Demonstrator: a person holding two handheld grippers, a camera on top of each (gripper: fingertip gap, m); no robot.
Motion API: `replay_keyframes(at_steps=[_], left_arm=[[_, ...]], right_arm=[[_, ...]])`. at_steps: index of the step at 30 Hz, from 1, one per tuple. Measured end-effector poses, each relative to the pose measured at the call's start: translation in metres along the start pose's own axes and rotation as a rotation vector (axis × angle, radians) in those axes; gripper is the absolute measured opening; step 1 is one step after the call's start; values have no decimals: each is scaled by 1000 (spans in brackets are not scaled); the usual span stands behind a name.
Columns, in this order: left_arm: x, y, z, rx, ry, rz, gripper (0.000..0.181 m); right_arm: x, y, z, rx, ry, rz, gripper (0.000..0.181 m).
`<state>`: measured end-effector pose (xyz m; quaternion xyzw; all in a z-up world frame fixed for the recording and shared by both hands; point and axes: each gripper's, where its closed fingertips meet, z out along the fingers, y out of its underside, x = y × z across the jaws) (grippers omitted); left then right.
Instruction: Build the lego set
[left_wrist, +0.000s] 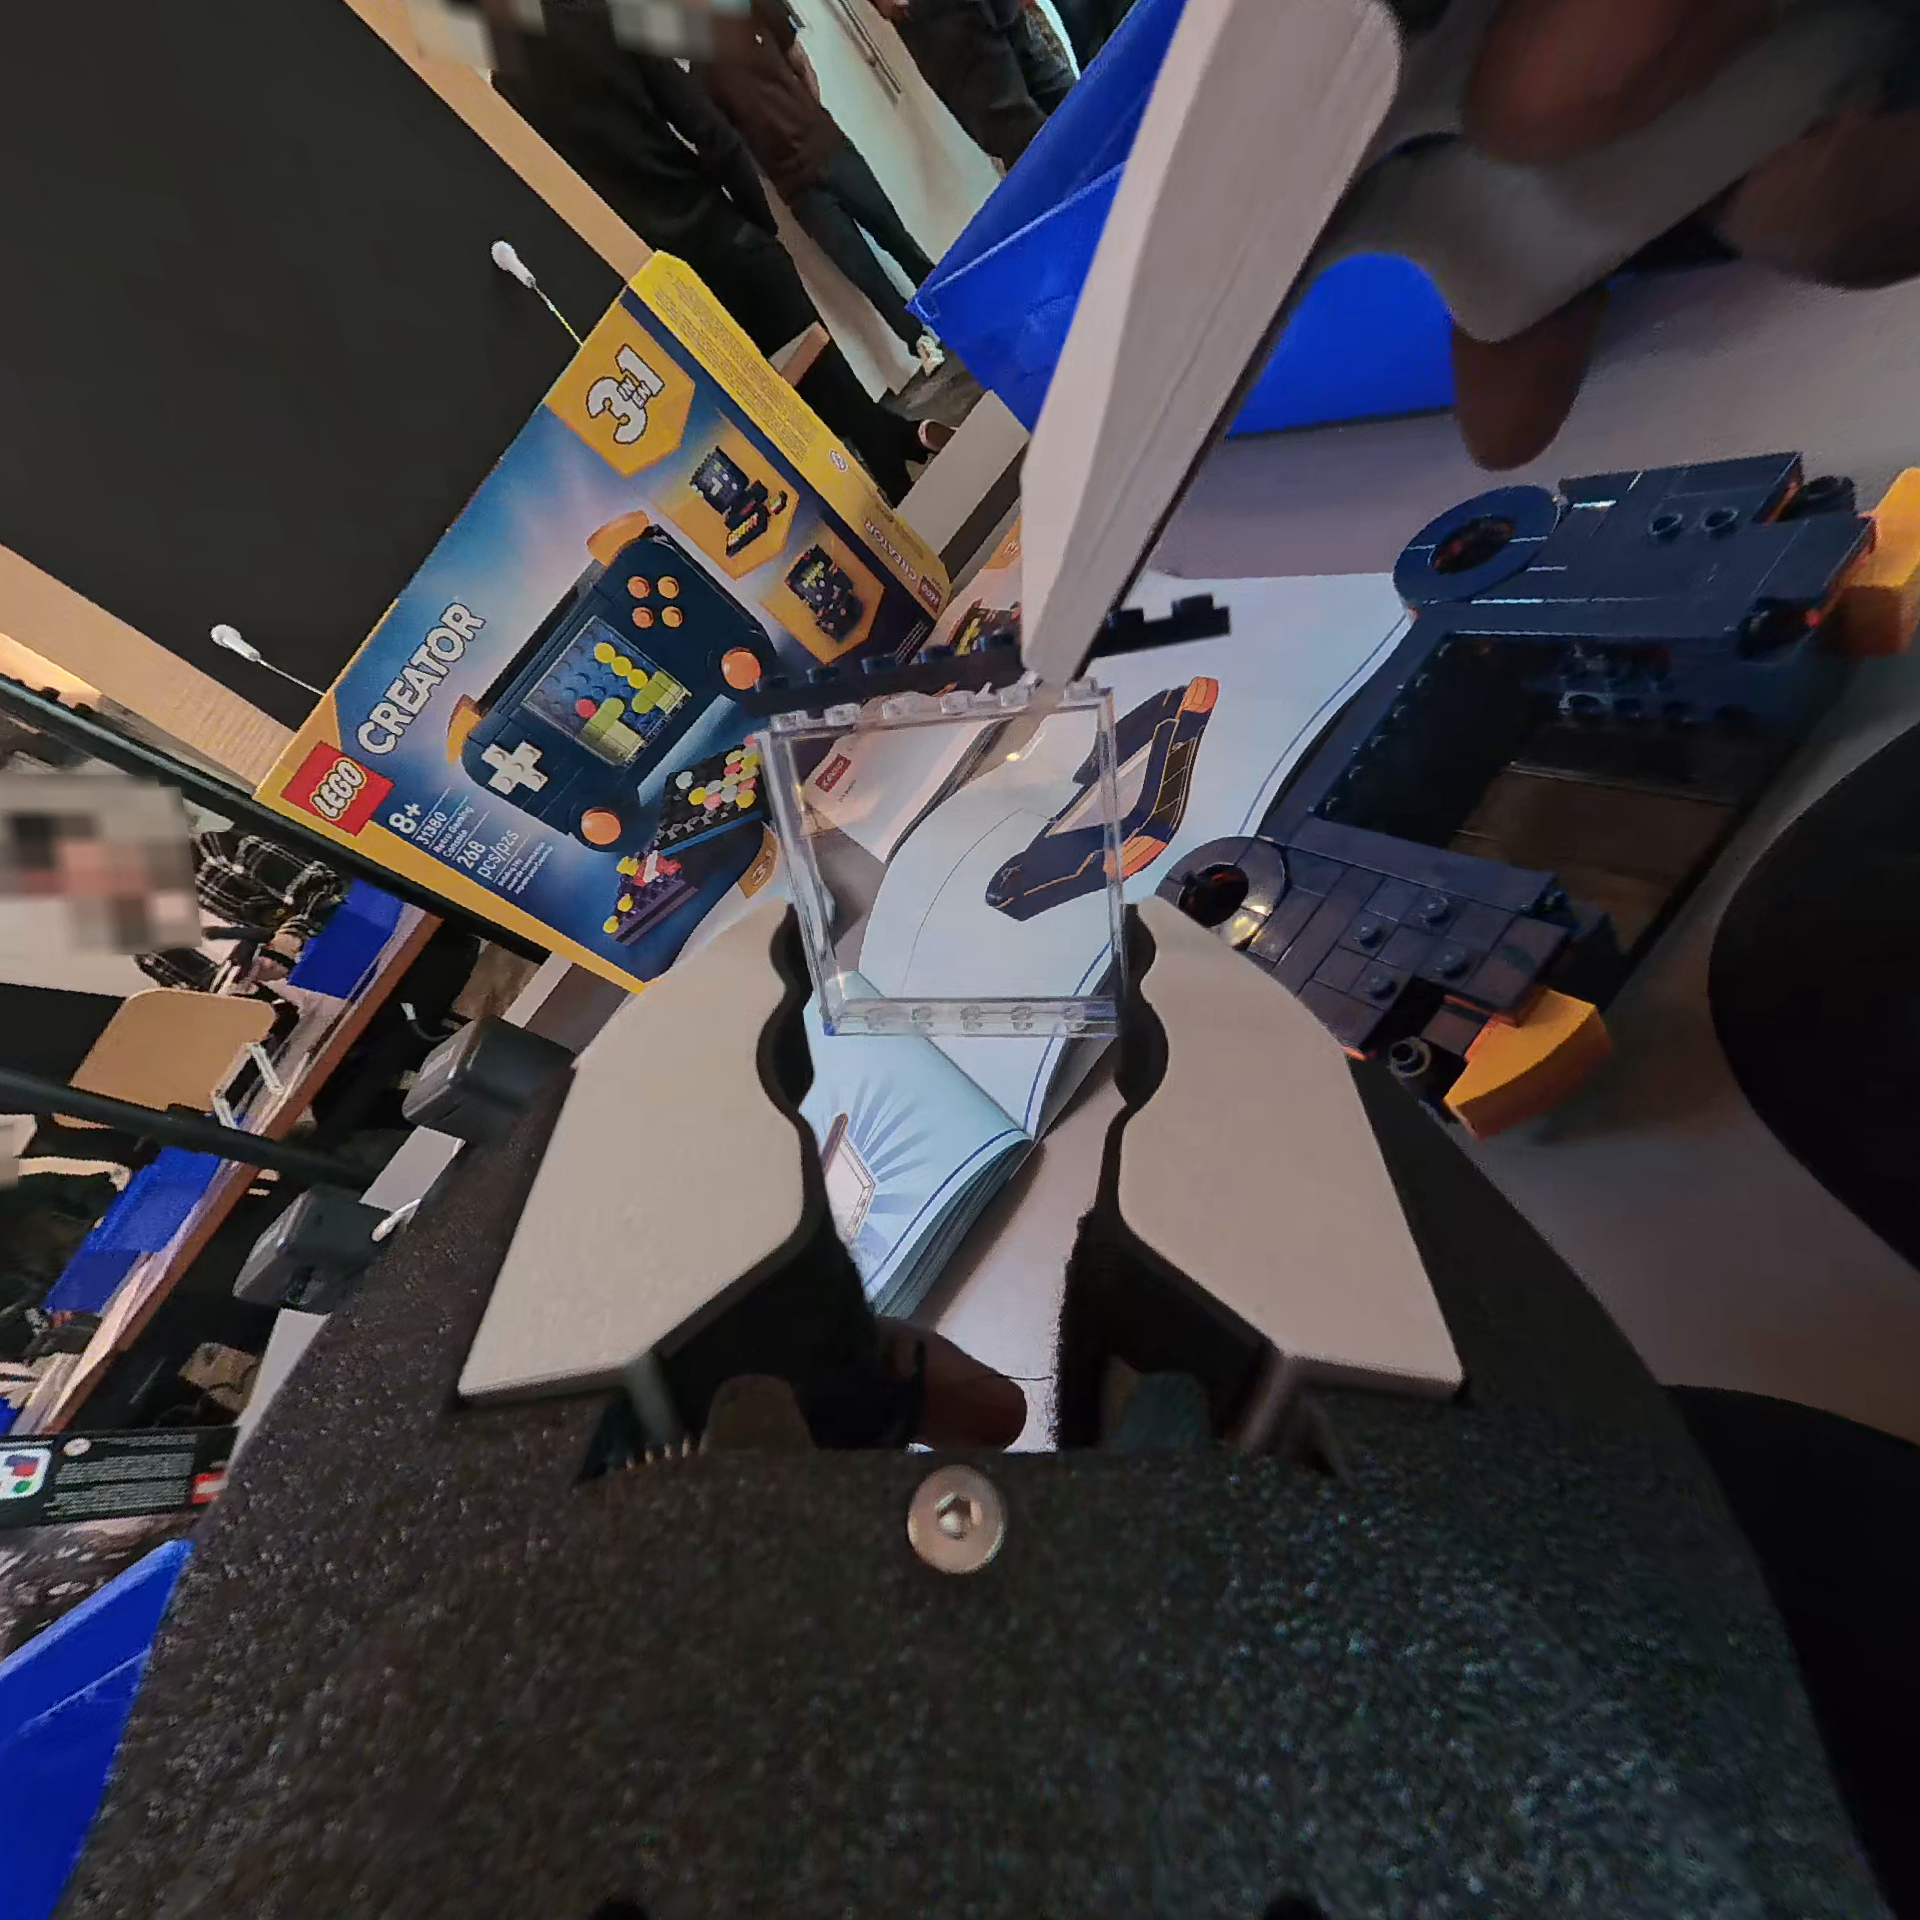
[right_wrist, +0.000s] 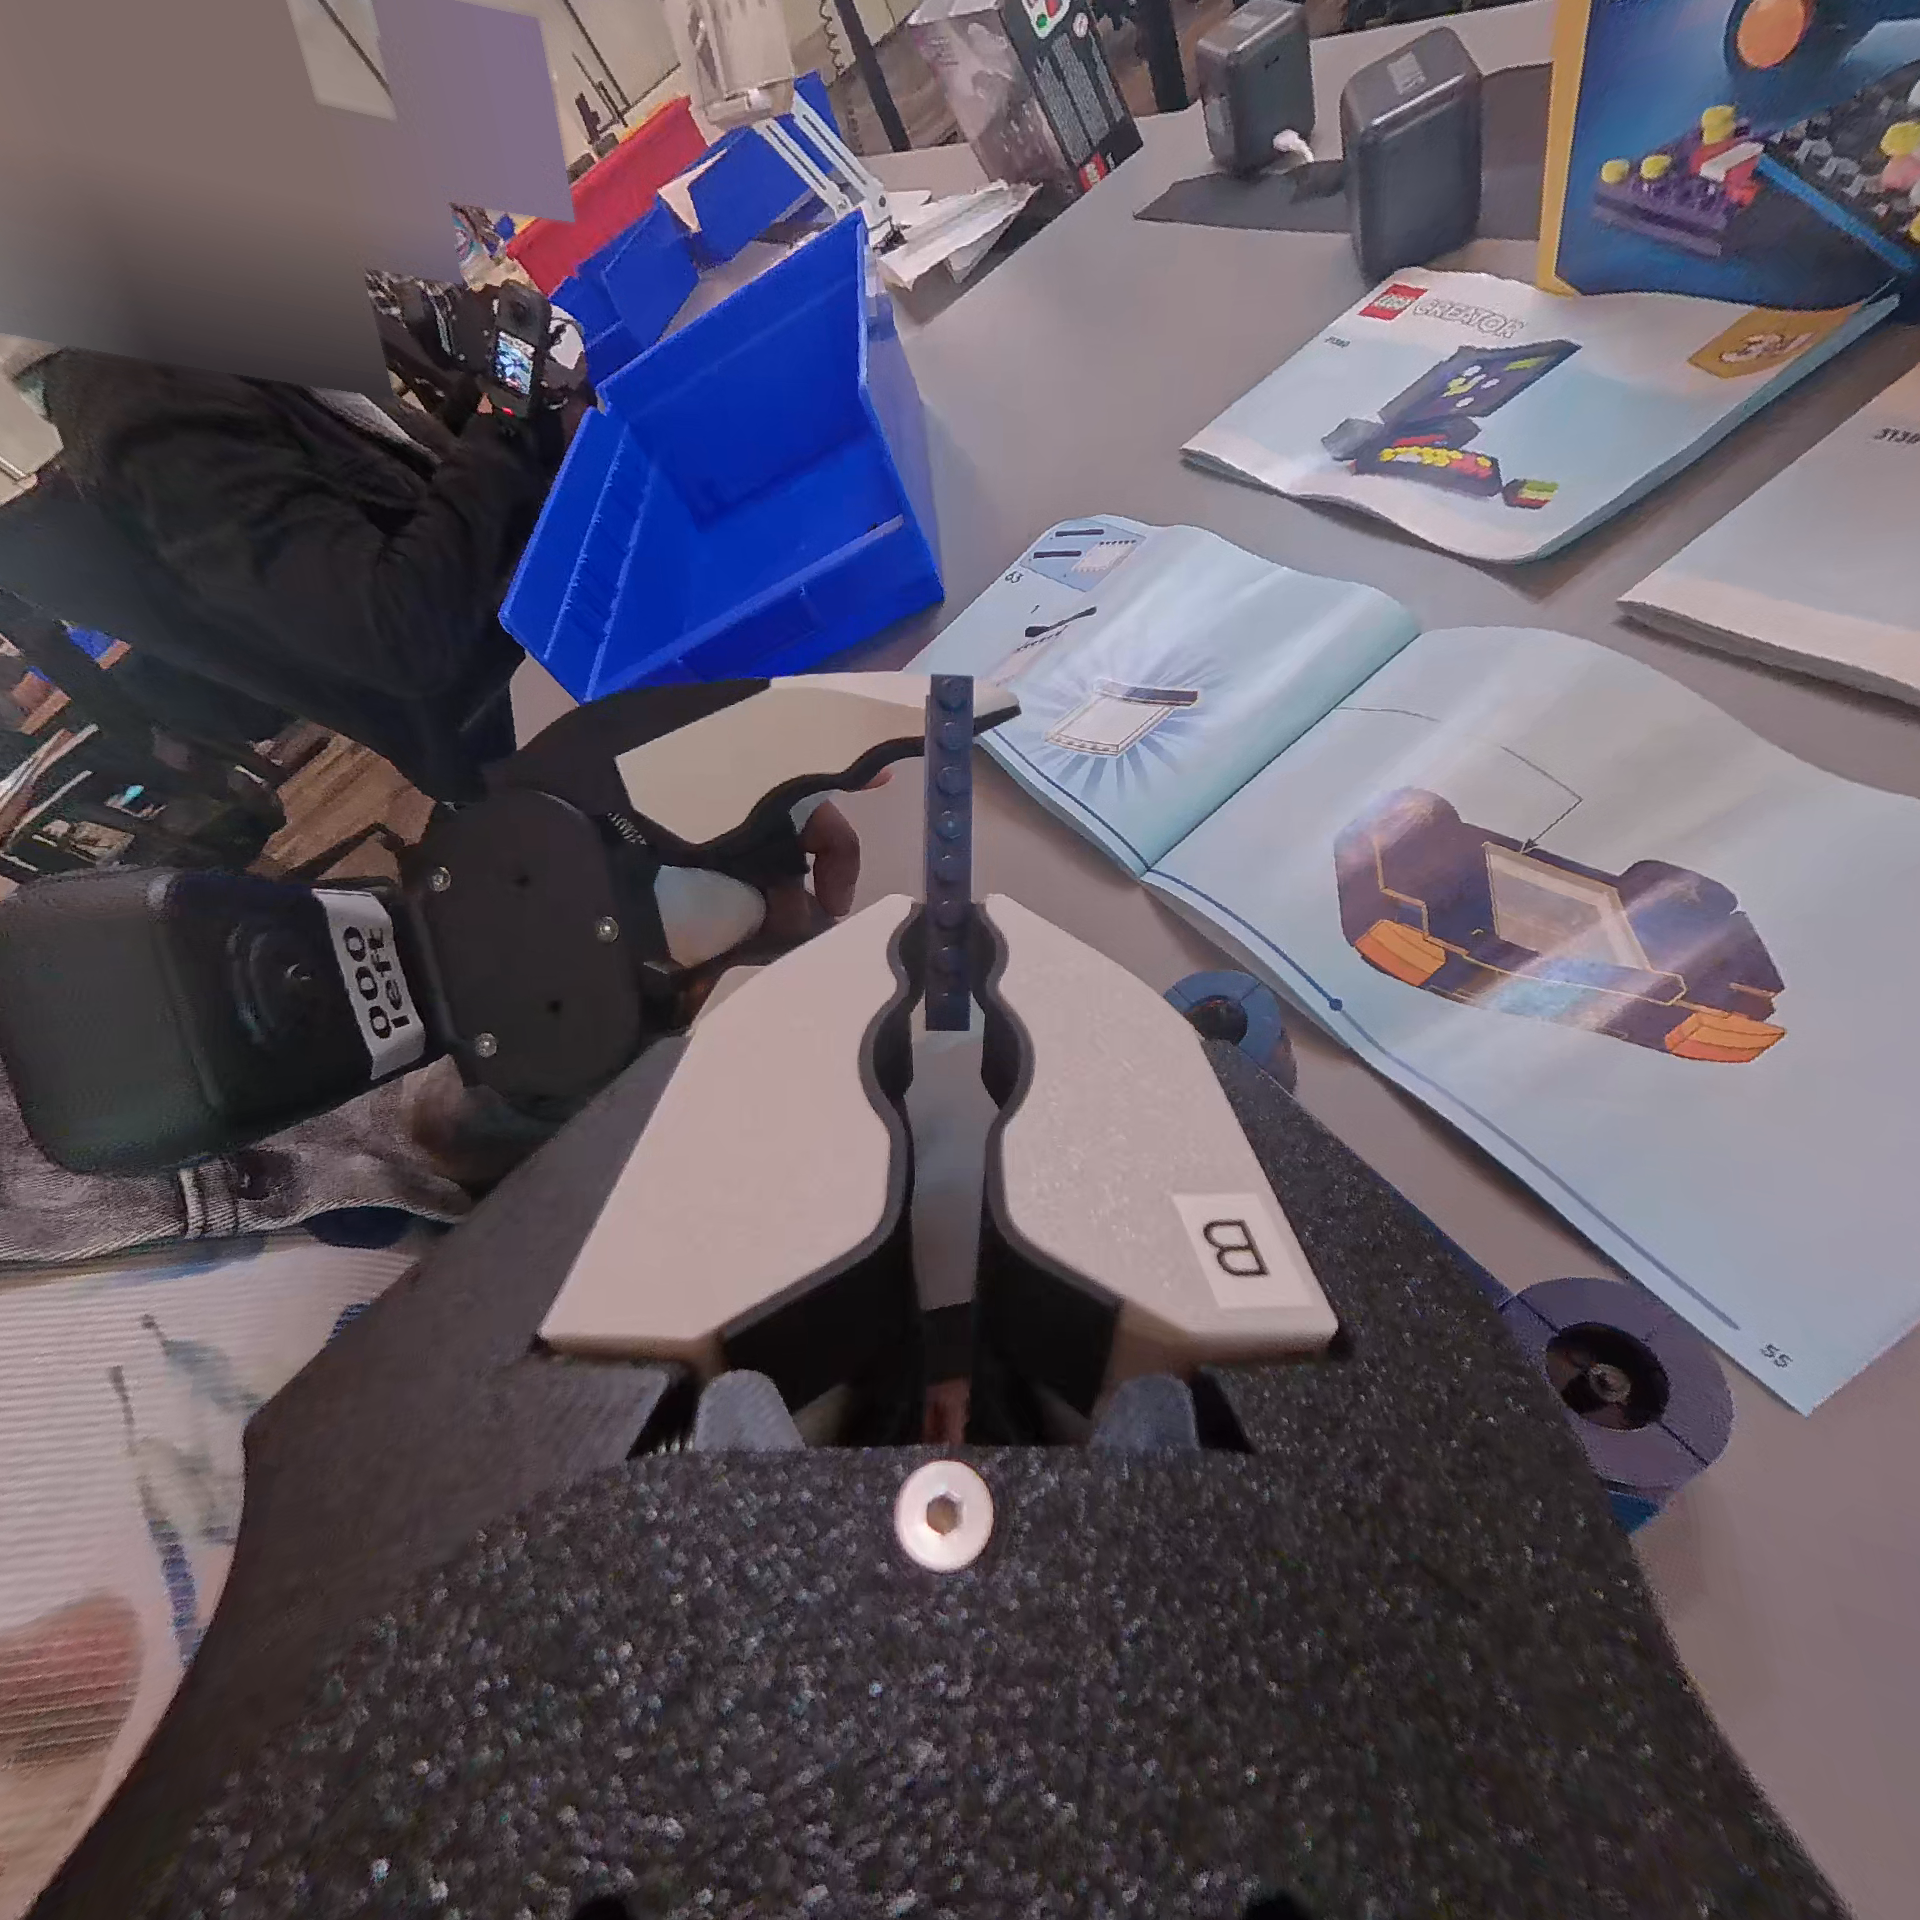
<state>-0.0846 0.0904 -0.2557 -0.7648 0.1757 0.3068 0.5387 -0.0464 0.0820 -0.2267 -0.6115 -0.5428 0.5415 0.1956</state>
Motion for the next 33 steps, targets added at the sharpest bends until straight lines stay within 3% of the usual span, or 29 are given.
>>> replay_keyframes(at_steps=[23, 28, 33], left_arm=[[24, 3, 0, -34, 93, 208, 56], [27, 13, 3, -139, 73, 325, 56], [27, 18, 2, -192, 81, 326, 56]], right_arm=[[5, 29, -4, -167, -39, -54, 8], [10, 39, -1, -247, 27, -101, 8], [14, 40, 2, -262, 88, -132, 8]])
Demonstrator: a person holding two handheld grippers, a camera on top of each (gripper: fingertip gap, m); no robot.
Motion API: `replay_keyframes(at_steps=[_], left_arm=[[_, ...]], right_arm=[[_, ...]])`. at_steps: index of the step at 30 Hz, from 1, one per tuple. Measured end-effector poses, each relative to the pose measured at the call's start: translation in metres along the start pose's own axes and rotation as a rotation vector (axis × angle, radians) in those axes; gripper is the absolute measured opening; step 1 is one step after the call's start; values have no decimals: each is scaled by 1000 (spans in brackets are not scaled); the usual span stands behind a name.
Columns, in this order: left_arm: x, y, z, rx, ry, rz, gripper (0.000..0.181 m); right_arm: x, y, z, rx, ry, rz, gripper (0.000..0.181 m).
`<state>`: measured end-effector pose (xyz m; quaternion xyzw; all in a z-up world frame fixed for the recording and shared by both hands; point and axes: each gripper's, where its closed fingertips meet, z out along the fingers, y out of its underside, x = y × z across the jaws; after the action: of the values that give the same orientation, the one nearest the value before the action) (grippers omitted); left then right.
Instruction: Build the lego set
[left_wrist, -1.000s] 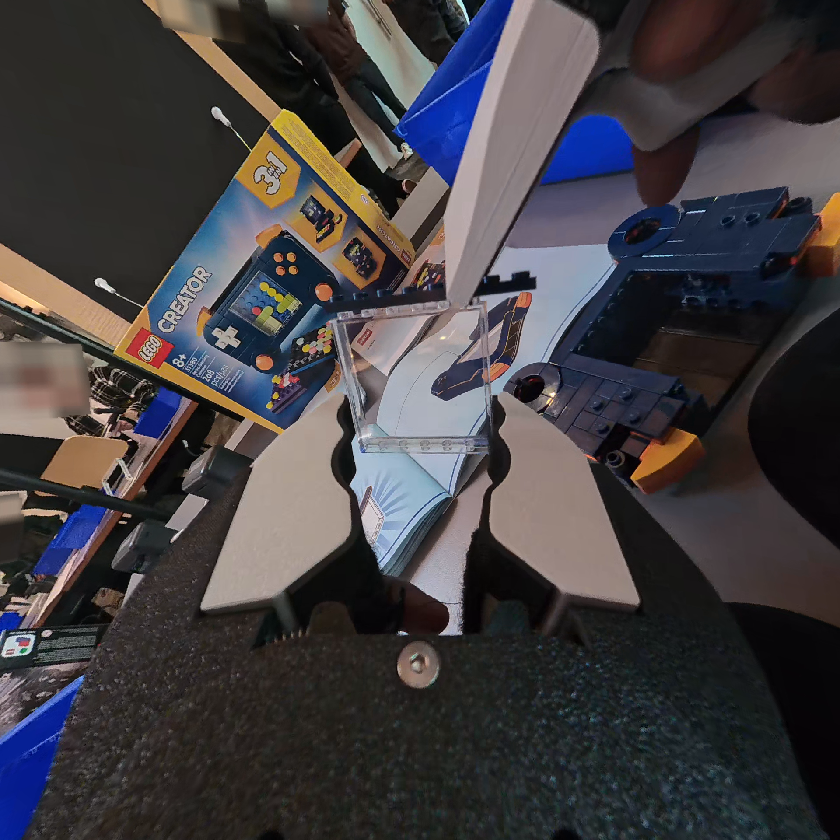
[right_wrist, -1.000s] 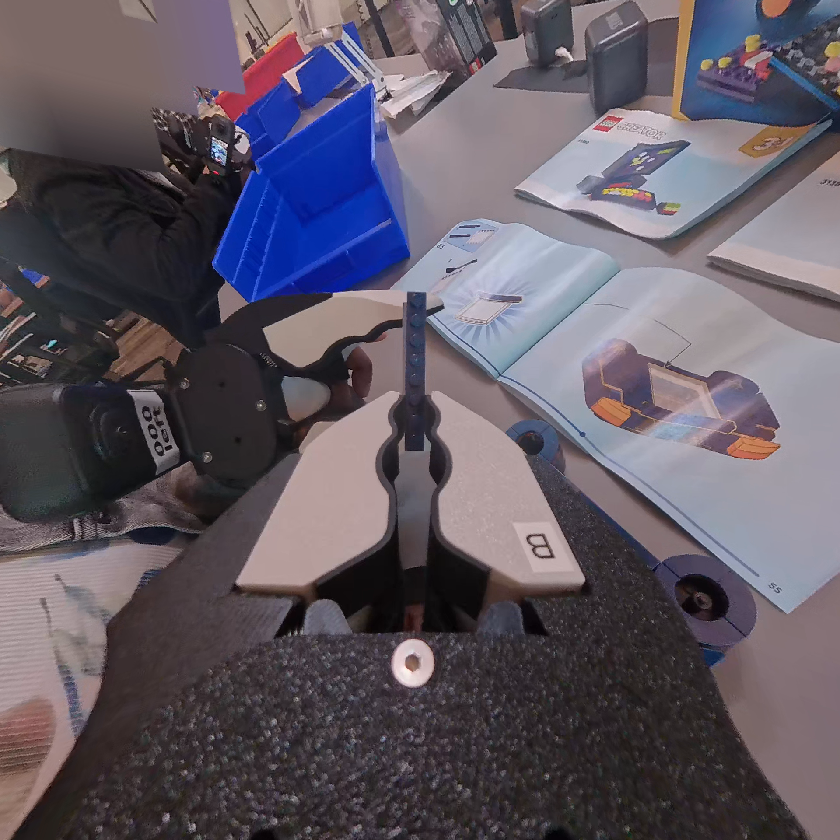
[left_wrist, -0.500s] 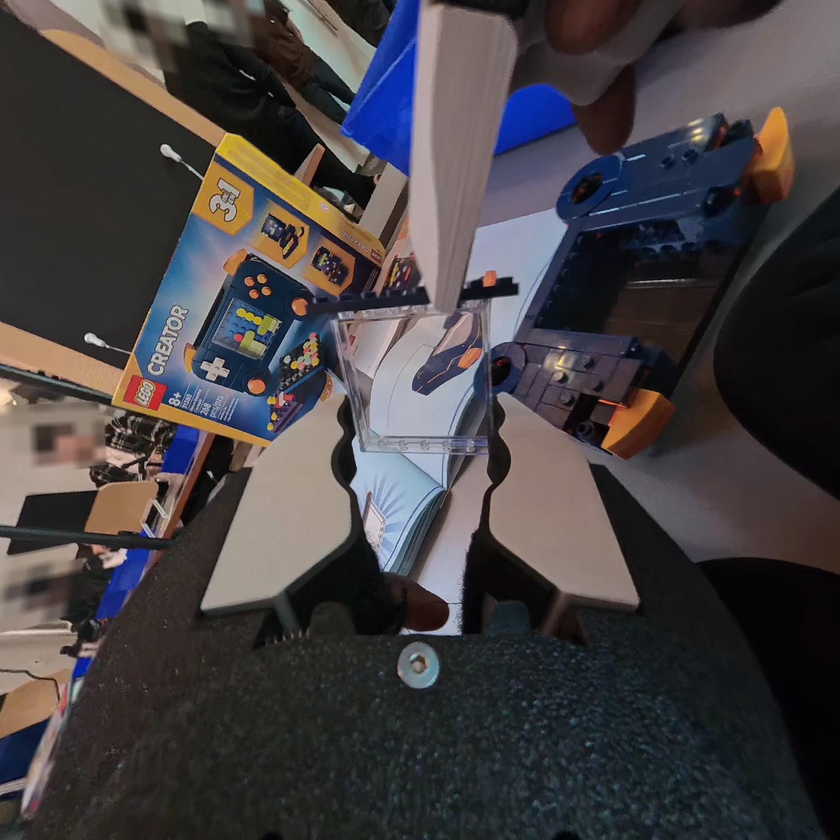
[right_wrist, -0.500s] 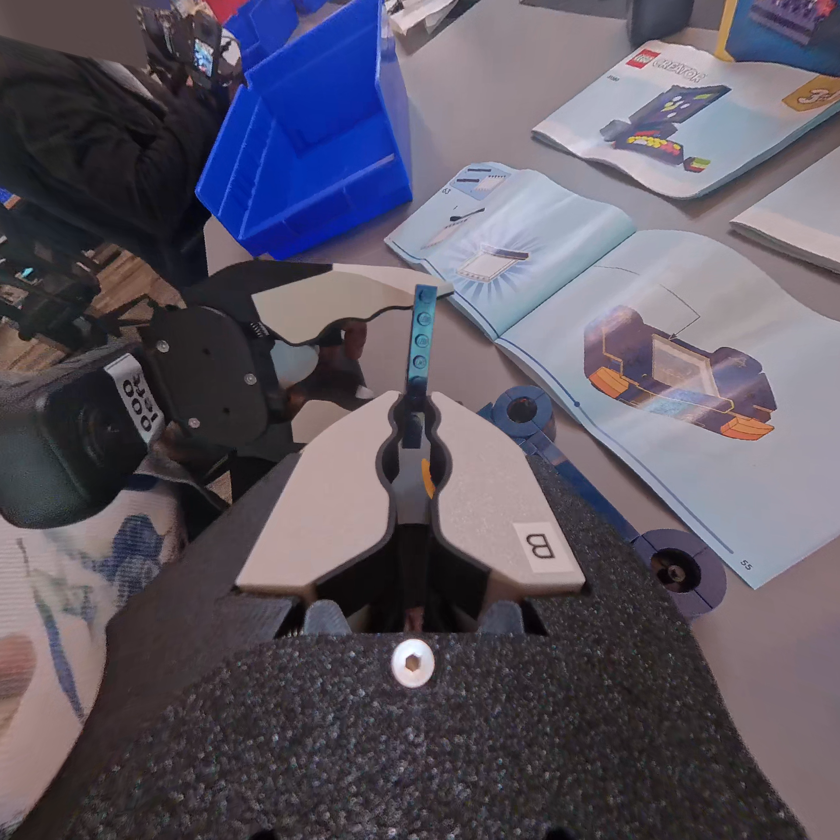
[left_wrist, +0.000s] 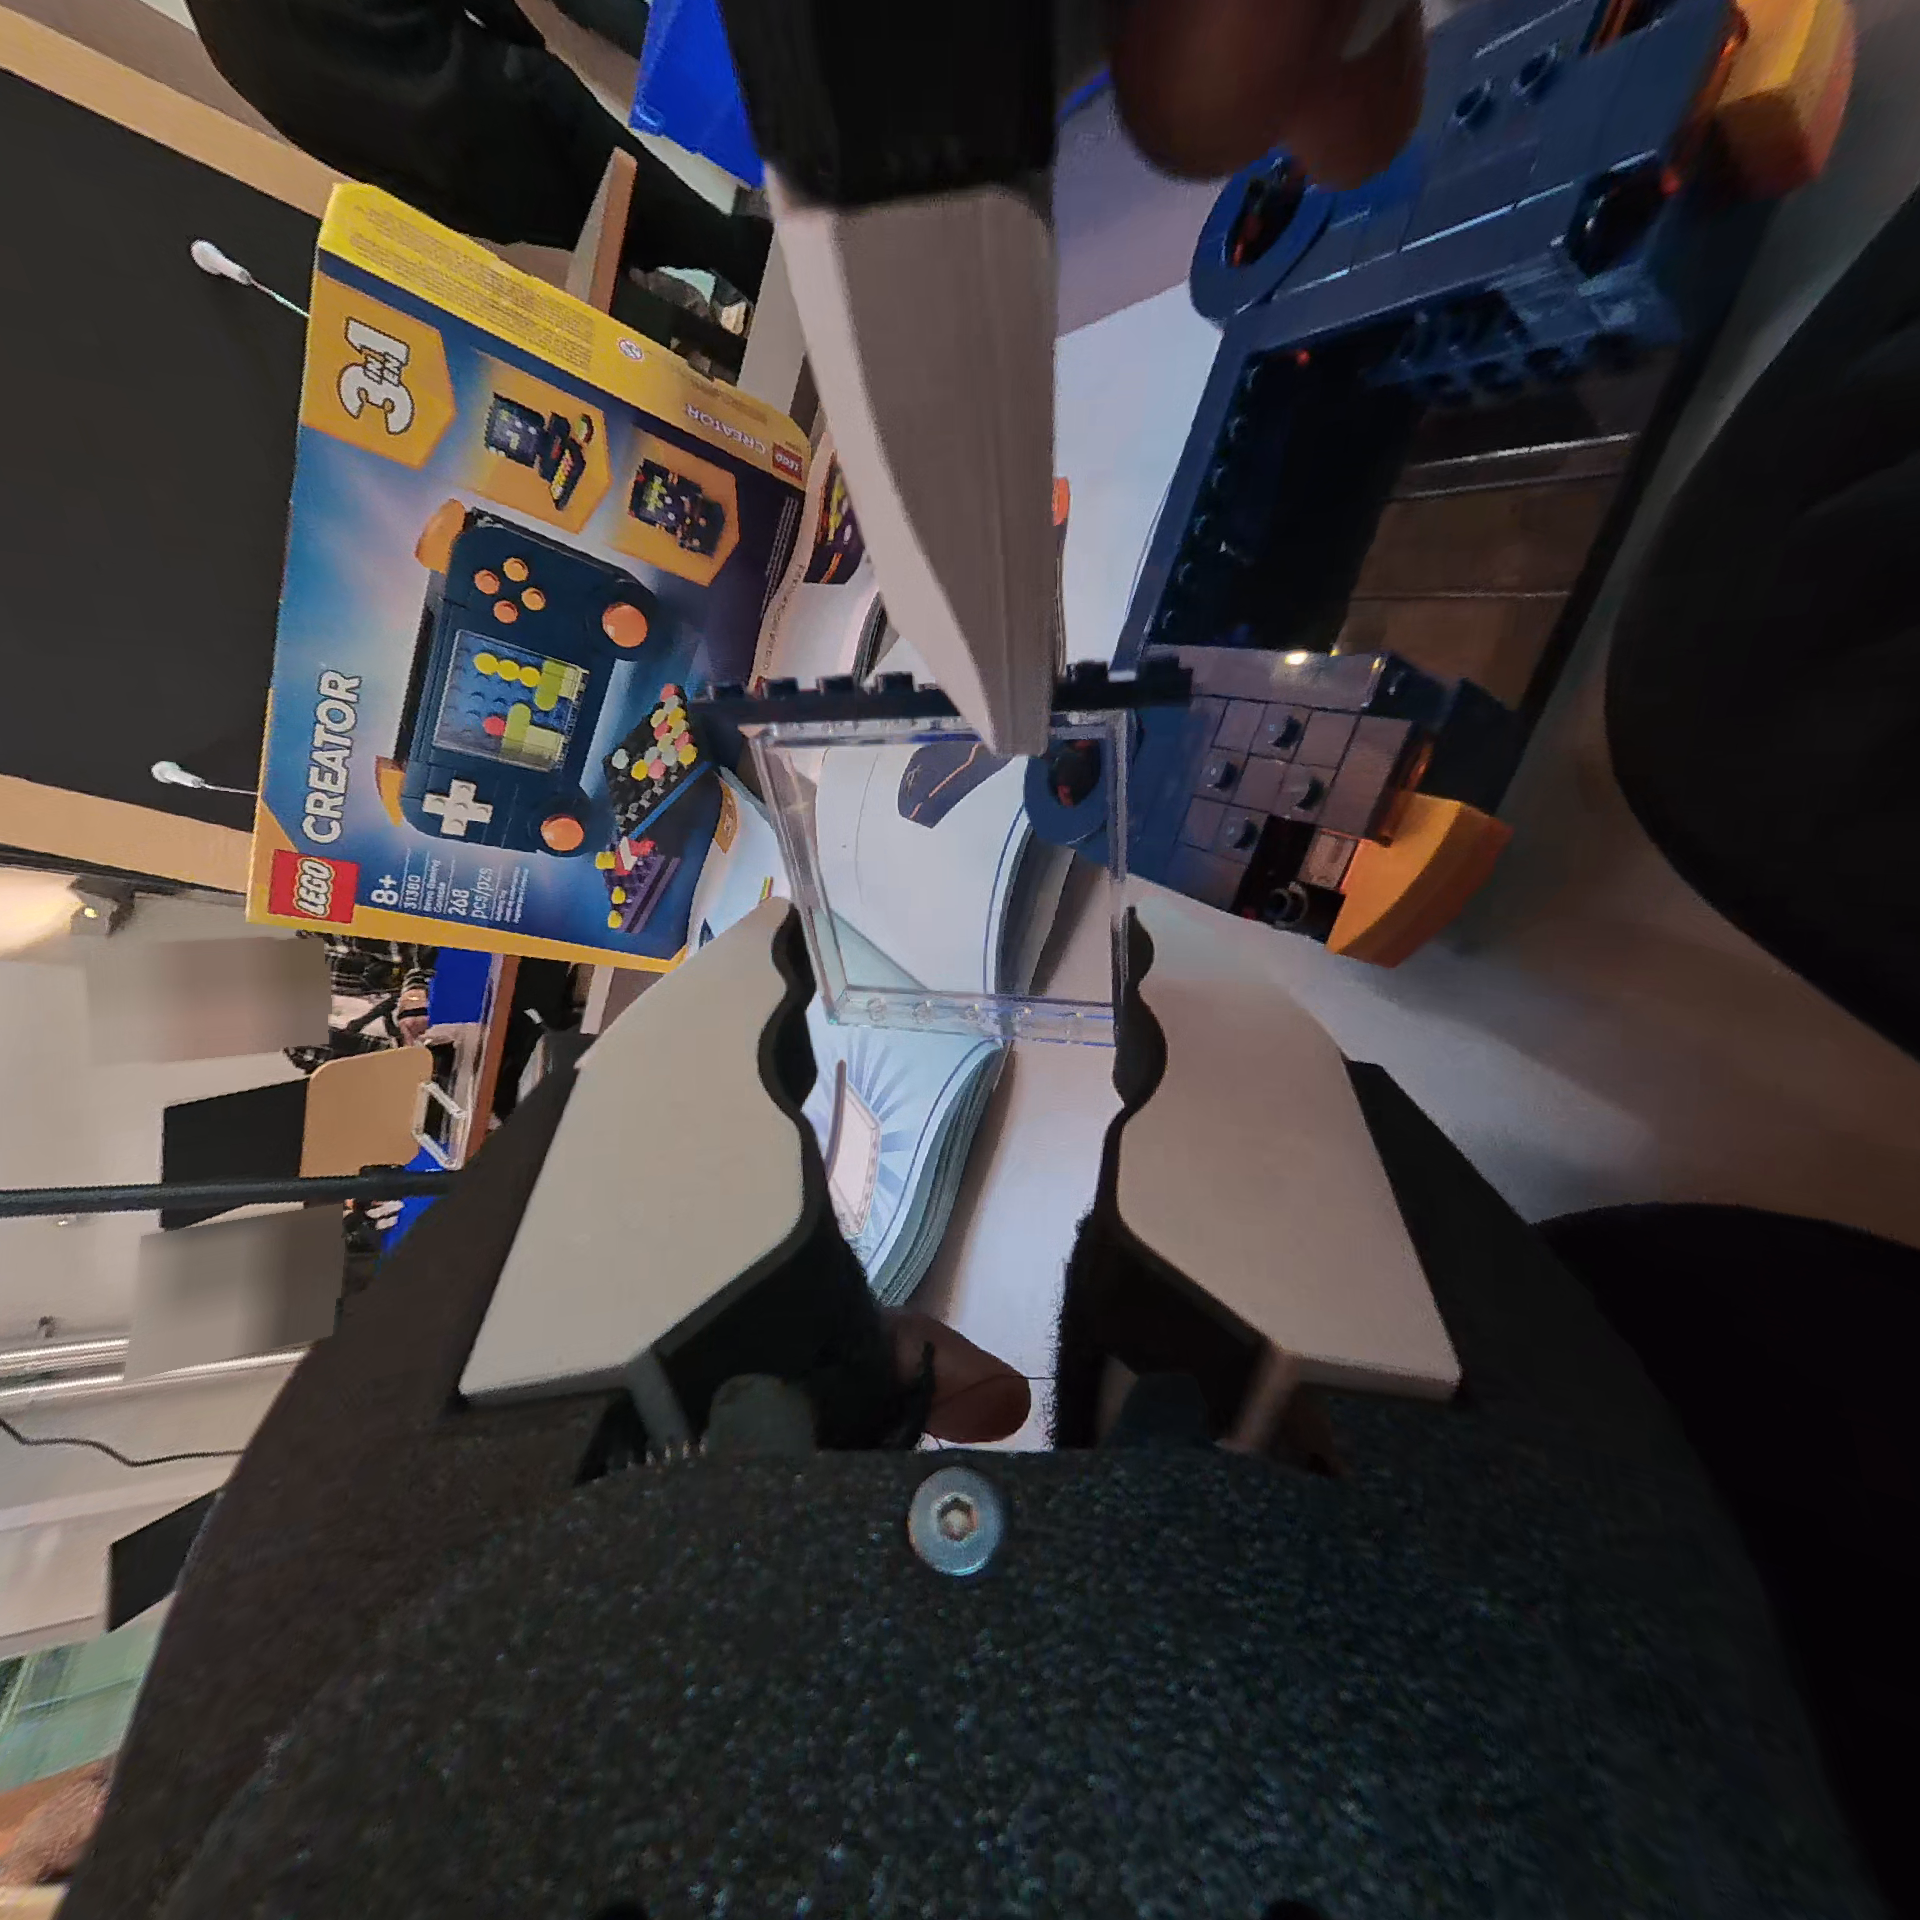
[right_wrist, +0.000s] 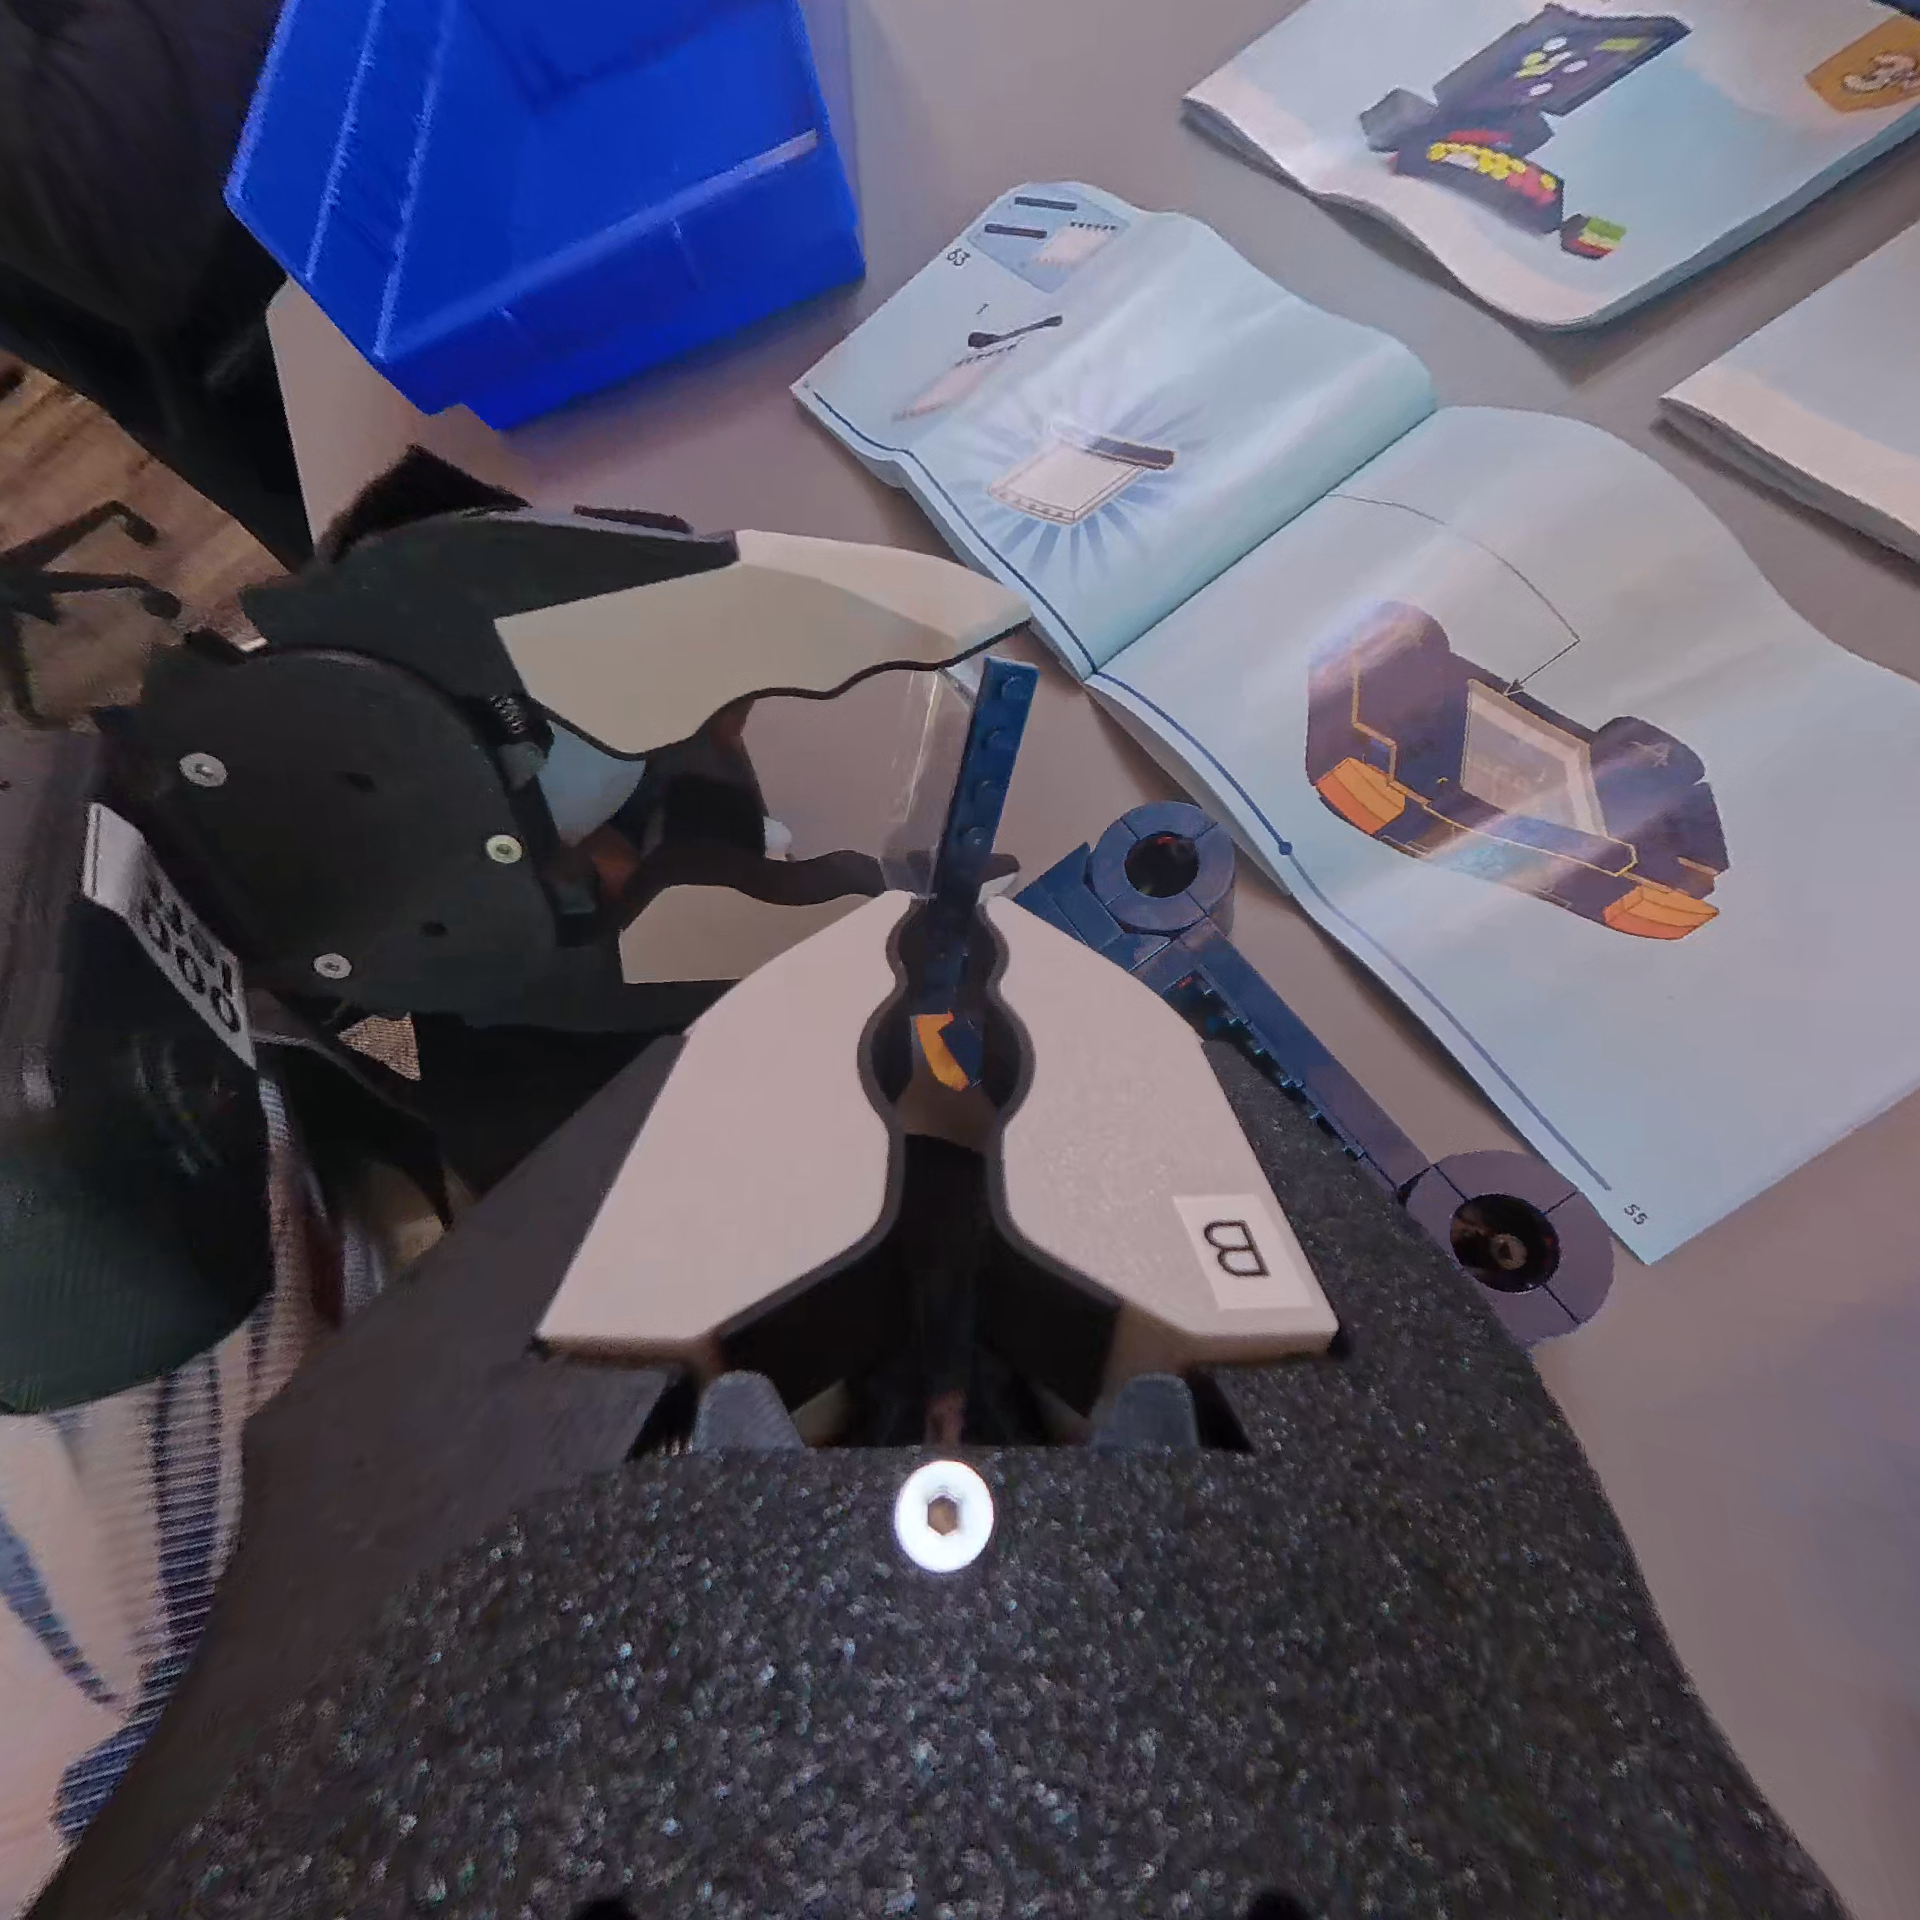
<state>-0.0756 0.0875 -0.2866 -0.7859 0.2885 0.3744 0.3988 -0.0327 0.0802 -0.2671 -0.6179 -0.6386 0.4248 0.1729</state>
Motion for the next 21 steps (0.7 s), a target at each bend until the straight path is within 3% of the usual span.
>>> replay_keyframes(at_steps=[21], left_arm=[[22, 10, 5, -68, 124, 26, 55]], right_arm=[[4, 18, 13, -120, 55, -65, 10]])
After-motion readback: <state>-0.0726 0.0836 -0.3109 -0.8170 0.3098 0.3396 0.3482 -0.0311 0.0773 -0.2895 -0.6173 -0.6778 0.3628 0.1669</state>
